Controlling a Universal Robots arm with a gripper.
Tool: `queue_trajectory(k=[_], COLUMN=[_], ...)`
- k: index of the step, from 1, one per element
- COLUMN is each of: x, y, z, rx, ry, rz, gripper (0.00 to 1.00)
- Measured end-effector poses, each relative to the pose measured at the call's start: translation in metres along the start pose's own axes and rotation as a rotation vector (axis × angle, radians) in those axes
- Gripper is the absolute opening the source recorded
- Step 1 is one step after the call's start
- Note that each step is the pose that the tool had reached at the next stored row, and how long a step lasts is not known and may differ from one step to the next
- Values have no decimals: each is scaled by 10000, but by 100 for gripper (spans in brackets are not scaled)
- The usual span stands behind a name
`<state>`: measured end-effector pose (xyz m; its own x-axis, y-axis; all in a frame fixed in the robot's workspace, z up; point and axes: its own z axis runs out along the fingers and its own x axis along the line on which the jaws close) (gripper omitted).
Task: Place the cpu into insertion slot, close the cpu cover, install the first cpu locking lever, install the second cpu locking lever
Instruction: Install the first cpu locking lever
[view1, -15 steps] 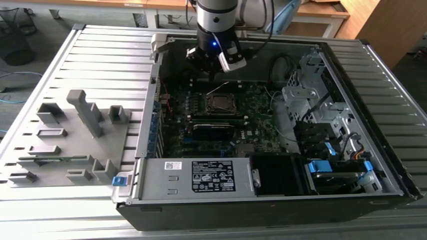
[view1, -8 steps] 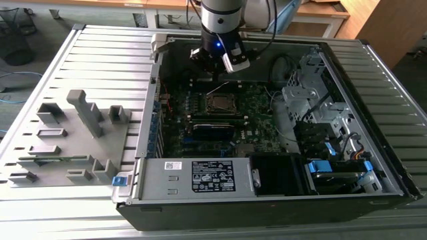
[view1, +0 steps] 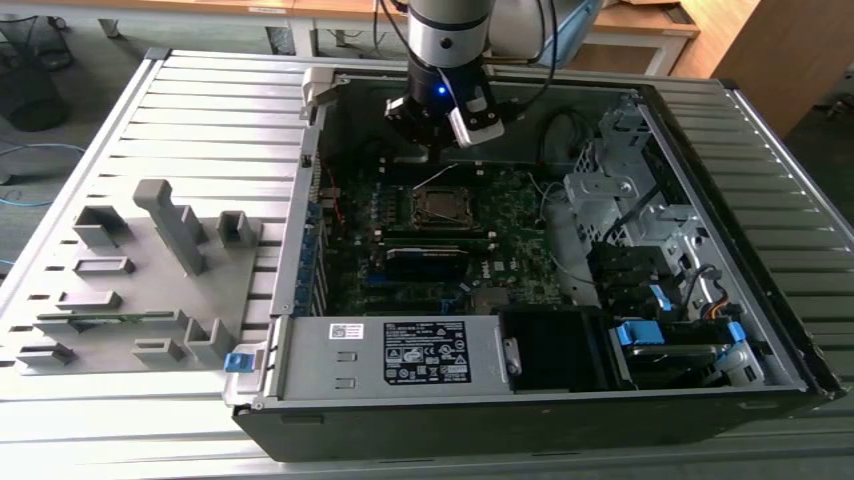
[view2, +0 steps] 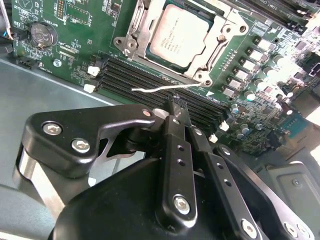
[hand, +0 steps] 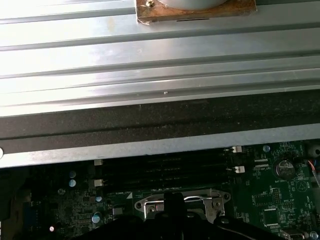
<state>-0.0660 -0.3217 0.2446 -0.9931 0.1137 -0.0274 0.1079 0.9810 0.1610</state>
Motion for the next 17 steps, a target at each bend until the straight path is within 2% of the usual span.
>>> queue_trajectory(k=[17], x=[1], y=[-5], z=[29], rx=[-2], ry=[0], rz=[0], gripper=[11])
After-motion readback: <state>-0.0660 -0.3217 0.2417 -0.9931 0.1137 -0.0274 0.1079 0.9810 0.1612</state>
